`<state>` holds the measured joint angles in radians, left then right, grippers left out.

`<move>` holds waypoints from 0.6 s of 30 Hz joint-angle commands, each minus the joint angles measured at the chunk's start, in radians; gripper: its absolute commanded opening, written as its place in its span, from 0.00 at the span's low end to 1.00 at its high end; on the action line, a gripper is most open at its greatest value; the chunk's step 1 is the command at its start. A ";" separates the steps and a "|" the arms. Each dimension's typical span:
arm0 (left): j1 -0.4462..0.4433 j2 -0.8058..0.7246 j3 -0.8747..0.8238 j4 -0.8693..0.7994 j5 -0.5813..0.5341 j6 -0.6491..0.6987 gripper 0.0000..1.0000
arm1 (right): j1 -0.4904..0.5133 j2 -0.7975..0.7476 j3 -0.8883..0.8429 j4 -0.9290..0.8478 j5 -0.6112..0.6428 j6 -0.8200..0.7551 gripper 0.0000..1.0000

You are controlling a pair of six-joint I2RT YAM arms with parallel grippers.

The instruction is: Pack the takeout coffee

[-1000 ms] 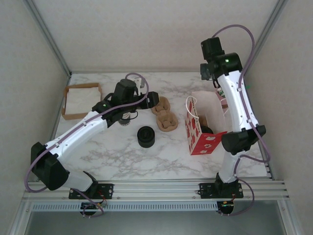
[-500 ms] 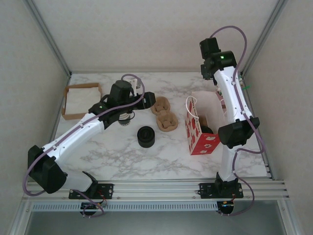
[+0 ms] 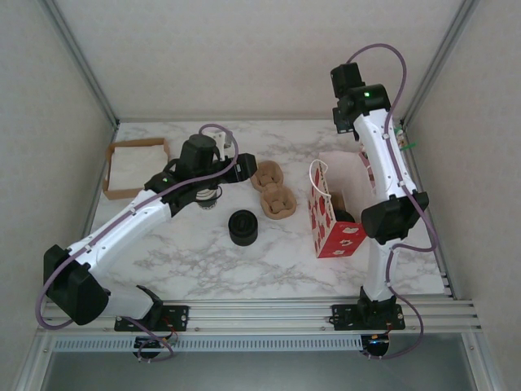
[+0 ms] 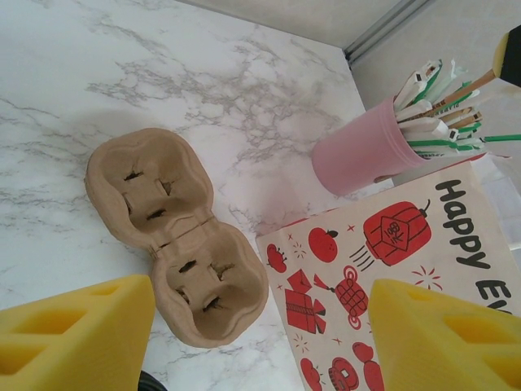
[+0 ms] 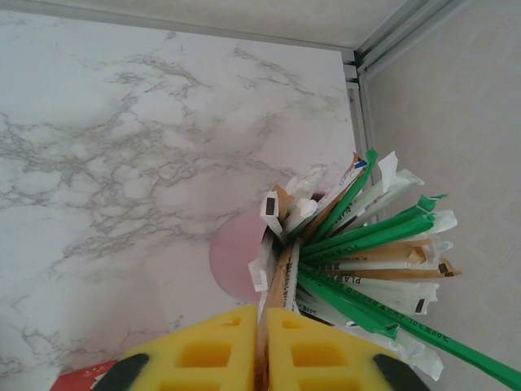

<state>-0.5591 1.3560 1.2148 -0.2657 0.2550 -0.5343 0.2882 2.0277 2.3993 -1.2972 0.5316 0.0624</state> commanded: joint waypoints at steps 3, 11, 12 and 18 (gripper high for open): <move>0.008 -0.038 -0.008 0.024 0.018 0.000 0.70 | -0.005 -0.058 0.018 0.024 0.036 -0.012 0.04; 0.008 -0.049 -0.008 0.035 0.018 -0.005 0.70 | -0.003 -0.127 0.008 0.033 0.059 -0.016 0.01; 0.009 -0.052 -0.009 0.039 0.018 -0.006 0.69 | -0.001 -0.140 0.002 0.039 0.061 -0.016 0.01; 0.007 -0.073 -0.011 0.090 0.053 -0.020 0.79 | 0.007 -0.214 -0.014 0.056 0.092 -0.026 0.00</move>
<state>-0.5591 1.3247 1.2129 -0.2367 0.2710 -0.5465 0.2886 1.8660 2.3943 -1.2633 0.5812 0.0479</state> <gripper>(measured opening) 0.773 0.039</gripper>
